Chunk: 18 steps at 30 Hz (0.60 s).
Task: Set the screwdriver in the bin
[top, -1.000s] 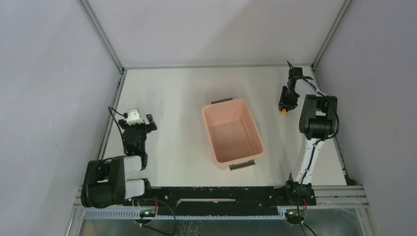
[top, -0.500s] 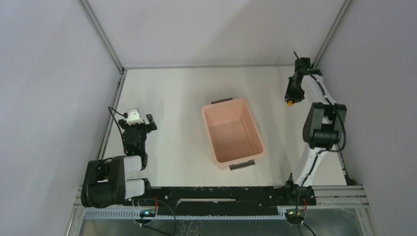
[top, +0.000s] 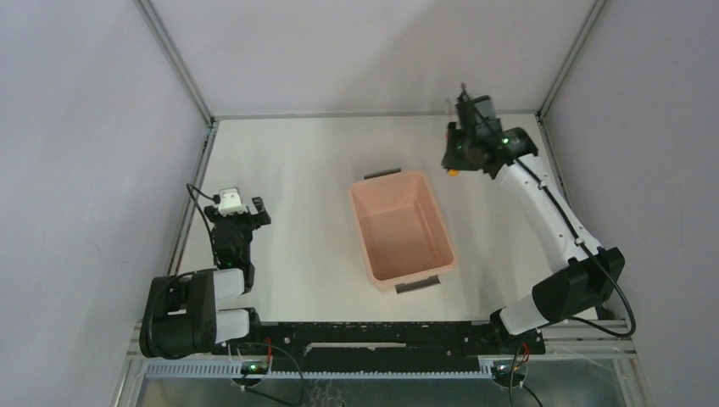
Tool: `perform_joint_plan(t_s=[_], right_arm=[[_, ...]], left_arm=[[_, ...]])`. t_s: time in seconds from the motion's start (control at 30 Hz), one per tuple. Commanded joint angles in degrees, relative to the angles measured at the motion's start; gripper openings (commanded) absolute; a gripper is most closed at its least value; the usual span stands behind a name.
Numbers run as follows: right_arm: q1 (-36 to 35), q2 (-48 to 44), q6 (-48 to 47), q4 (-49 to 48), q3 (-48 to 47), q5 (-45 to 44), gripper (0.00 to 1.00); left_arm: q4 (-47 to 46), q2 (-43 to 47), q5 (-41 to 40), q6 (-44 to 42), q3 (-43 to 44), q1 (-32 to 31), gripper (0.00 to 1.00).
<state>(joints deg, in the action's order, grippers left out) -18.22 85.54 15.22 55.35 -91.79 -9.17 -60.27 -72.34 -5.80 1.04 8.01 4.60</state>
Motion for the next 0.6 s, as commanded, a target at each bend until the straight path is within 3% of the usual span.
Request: perform_joint_plan(t_s=[0.0,0.23,0.57], right_arm=[[-9.3,-5.0,7.7,1.8,2.5,-2.1,0.05],[-21.7,-6.0,13.1,-4.0,9.9,-1.7,0.00],[-31.9,-1.5,18.9,-10.0,20.8,-11.0,0.00]], left_arm=[[-1.3,0.3,-0.1,-0.2,2.5,-0.3,1.00],[-1.3,0.4,-0.1,-0.2,2.4,-0.3,1.00],[-1.3,0.4,0.0,-0.2,2.4,-0.3,1.00]])
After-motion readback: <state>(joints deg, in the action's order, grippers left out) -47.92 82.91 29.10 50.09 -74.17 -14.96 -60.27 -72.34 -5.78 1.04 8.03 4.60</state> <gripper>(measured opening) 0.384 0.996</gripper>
